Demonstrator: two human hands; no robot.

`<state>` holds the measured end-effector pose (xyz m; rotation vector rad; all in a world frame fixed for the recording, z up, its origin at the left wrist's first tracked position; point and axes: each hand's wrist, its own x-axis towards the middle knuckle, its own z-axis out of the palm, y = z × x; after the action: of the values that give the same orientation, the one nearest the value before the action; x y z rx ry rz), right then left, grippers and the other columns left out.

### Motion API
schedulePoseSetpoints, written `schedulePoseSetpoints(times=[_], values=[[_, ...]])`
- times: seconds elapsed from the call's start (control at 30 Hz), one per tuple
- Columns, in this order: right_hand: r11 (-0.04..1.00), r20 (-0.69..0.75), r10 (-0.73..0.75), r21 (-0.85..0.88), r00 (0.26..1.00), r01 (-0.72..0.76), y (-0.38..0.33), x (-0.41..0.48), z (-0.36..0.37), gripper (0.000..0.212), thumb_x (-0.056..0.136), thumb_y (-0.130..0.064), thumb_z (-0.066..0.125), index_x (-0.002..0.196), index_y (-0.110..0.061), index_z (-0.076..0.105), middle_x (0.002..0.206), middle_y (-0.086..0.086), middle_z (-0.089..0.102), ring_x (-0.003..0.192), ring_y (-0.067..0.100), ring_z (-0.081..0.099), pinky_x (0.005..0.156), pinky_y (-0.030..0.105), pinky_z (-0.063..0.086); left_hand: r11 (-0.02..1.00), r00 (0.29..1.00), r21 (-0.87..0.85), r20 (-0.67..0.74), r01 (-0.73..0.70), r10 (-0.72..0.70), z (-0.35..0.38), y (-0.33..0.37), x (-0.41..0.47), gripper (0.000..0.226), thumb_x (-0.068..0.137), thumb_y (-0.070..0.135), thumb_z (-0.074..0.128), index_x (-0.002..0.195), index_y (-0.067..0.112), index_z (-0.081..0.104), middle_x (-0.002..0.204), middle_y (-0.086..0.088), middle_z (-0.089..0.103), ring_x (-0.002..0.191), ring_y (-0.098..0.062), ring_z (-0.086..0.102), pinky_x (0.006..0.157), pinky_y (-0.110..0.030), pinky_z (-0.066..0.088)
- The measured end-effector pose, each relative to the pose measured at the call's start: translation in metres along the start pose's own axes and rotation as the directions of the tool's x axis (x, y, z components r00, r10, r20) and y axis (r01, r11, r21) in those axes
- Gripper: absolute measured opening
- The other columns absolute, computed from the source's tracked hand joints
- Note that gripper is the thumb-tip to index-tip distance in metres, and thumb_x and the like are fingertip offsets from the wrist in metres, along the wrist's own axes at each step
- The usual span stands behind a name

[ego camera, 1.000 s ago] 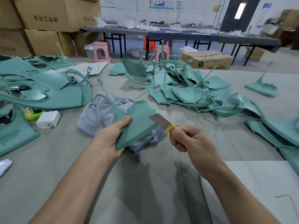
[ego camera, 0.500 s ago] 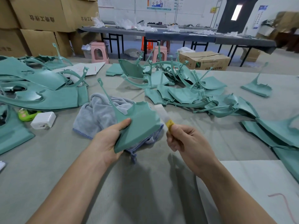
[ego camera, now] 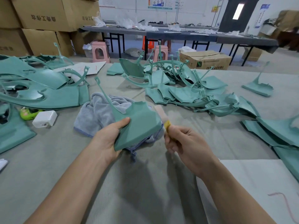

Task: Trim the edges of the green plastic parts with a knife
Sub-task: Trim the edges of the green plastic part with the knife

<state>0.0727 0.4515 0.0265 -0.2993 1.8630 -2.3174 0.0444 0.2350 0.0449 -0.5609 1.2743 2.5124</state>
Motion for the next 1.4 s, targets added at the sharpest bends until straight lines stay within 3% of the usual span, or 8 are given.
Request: schedulePoseSetpoints(times=[0.13, 0.43, 0.57, 0.67, 0.87, 1.1, 1.3, 1.4], values=[[0.986, -0.288, 0.098, 0.161, 0.952, -0.052, 0.000, 0.006, 0.003, 0.037, 0.099, -0.023, 0.059, 0.066, -0.009, 0.067, 0.067, 0.010, 0.054, 0.047, 0.014, 0.042, 0.053, 0.031, 0.038, 0.999, 1.000, -0.032, 0.017, -0.011, 0.011, -0.001, -0.001, -0.002, 0.017, 0.096, 0.012, 0.061, 0.106, 0.002, 0.071, 0.090, -0.014, 0.078, 0.068, -0.024, 0.076, 0.048, -0.031, 0.058], [0.869, -0.249, 0.189, 0.492, 0.950, -0.044, -0.004, 0.008, -0.004, 0.027, 0.090, -0.024, 0.065, 0.108, -0.007, 0.074, 0.109, 0.011, 0.076, 0.091, 0.021, 0.074, 0.073, 0.036, 0.061, 0.973, 0.987, 0.166, 0.062, -0.158, 0.149, 0.007, -0.015, 0.002, 0.015, 0.094, 0.012, 0.062, 0.102, 0.007, 0.074, 0.098, -0.008, 0.078, 0.079, -0.023, 0.076, 0.058, -0.030, 0.059], [0.878, -0.347, 0.219, 0.478, 0.912, -0.029, -0.008, 0.008, -0.008, 0.024, 0.094, -0.022, 0.066, 0.080, -0.011, 0.082, 0.089, 0.008, 0.077, 0.074, 0.018, 0.074, 0.062, 0.030, 0.061, 0.950, 0.977, 0.284, 0.200, -0.131, 0.075, 0.002, -0.014, -0.003, 0.014, 0.075, 0.017, 0.071, 0.086, 0.009, 0.075, 0.064, -0.001, 0.066, 0.038, -0.008, 0.047, 0.034, -0.015, 0.032], [0.878, -0.345, 0.197, 0.478, 0.918, -0.010, -0.011, 0.003, -0.005, 0.037, 0.099, -0.022, 0.061, 0.066, -0.013, 0.078, 0.072, 0.003, 0.069, 0.063, 0.015, 0.068, 0.062, 0.029, 0.059, 0.970, 0.983, 0.231, 0.180, -0.080, 0.038, 0.004, -0.014, -0.002, 0.031, 0.075, 0.015, 0.070, 0.102, 0.001, 0.072, 0.085, -0.010, 0.072, 0.065, -0.024, 0.065, 0.049, -0.028, 0.046], [0.982, -0.482, -0.123, 0.064, 0.868, 0.175, -0.012, -0.005, 0.005, 0.046, 0.106, -0.024, 0.052, 0.066, -0.015, 0.072, 0.063, 0.007, 0.059, 0.056, 0.015, 0.047, 0.055, 0.026, 0.033, 0.955, 0.943, -0.004, -0.154, -0.298, 0.294, 0.011, -0.017, 0.009, 0.019, 0.098, 0.014, 0.056, 0.079, 0.015, 0.056, 0.057, 0.000, 0.052, 0.031, -0.007, 0.029, 0.032, -0.012, 0.017], [0.805, -0.027, -0.337, -0.526, 0.941, 0.273, 0.023, -0.004, 0.047, 0.046, 0.096, -0.052, 0.049, 0.075, -0.012, 0.059, 0.060, 0.007, 0.047, 0.057, 0.012, 0.039, 0.054, 0.038, 0.033, 0.985, 0.988, -0.078, -0.021, -0.154, 0.152, 0.010, -0.020, 0.006, 0.023, 0.101, 0.018, 0.050, 0.079, 0.017, 0.051, 0.043, 0.007, 0.035, 0.028, -0.005, 0.022, 0.028, -0.016, 0.018], [0.747, -0.497, -0.481, -0.664, 0.723, 0.041, 0.023, 0.016, 0.020, 0.047, 0.097, -0.051, 0.047, 0.070, -0.015, 0.061, 0.050, -0.008, 0.045, 0.051, 0.012, 0.043, 0.052, 0.035, 0.036, 0.979, 0.995, -0.184, 0.045, -0.083, 0.093, 0.010, -0.016, 0.000, 0.027, 0.104, 0.017, 0.042, 0.077, 0.018, 0.045, 0.044, 0.007, 0.028, 0.026, -0.004, 0.021, 0.027, -0.016, 0.014], [0.806, -0.321, -0.438, -0.553, 0.840, 0.210, 0.023, 0.008, 0.022, 0.049, 0.097, -0.050, 0.050, 0.070, -0.010, 0.059, 0.053, -0.006, 0.045, 0.053, 0.009, 0.042, 0.051, 0.035, 0.035, 0.978, 0.993, -0.183, 0.042, -0.097, 0.107, 0.010, -0.016, 0.001, 0.029, 0.103, 0.016, 0.042, 0.074, 0.018, 0.044, 0.044, 0.007, 0.027, 0.026, -0.004, 0.020, 0.027, -0.016, 0.014]])
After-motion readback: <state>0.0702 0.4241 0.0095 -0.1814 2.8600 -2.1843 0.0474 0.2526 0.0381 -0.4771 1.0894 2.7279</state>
